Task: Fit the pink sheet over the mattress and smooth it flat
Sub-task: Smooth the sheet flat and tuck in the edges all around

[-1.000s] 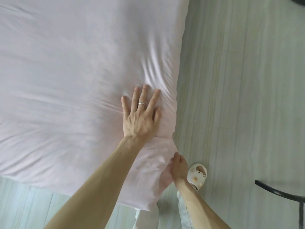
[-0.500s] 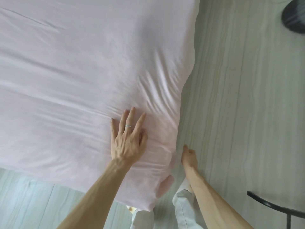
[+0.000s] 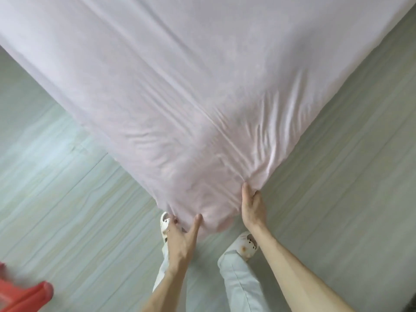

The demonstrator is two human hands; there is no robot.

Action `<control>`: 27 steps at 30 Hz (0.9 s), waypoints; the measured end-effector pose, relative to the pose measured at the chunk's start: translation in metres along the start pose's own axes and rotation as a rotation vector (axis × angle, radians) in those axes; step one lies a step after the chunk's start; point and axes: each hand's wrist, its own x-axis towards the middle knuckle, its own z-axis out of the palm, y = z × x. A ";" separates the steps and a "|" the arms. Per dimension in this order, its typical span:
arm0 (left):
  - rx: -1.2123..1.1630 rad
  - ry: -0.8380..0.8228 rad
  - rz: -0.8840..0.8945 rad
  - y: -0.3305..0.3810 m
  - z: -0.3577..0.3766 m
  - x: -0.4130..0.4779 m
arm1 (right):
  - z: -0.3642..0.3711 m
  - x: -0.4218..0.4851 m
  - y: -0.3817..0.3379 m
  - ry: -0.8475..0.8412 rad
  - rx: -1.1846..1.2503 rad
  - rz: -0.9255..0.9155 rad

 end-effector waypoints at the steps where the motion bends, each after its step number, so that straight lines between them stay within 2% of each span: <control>1: 0.022 -0.025 -0.029 -0.006 0.004 -0.002 | 0.001 -0.012 0.011 -0.115 -0.071 -0.031; 3: 0.074 -0.053 -0.055 -0.014 0.006 -0.005 | 0.004 -0.034 0.031 -0.306 -0.236 -0.048; 6: 0.279 -0.197 0.056 -0.016 -0.002 -0.001 | 0.010 -0.053 0.052 -0.418 -0.398 -0.101; 8: 0.398 -0.273 0.175 -0.013 -0.007 0.005 | 0.017 -0.058 0.055 -0.379 -0.423 -0.174; 12: 0.544 -0.250 0.378 -0.010 -0.007 0.017 | 0.027 -0.063 0.053 -0.296 -0.465 -0.318; 15: 0.462 -0.214 0.395 -0.018 -0.004 0.014 | 0.024 -0.068 0.061 -0.264 -0.522 -0.408; 18: 0.407 -0.249 0.393 -0.026 -0.001 0.003 | 0.016 -0.075 0.067 -0.226 -0.601 -0.497; 22: 0.685 -0.298 0.505 -0.040 -0.017 -0.001 | 0.019 -0.093 0.074 -0.198 -0.742 -0.598; 24: 0.808 -0.308 0.538 -0.049 -0.026 -0.006 | 0.025 -0.105 0.084 -0.156 -0.774 -0.605; 27: 0.948 -0.349 0.547 -0.051 -0.030 -0.011 | 0.035 -0.110 0.086 -0.251 -0.716 -0.434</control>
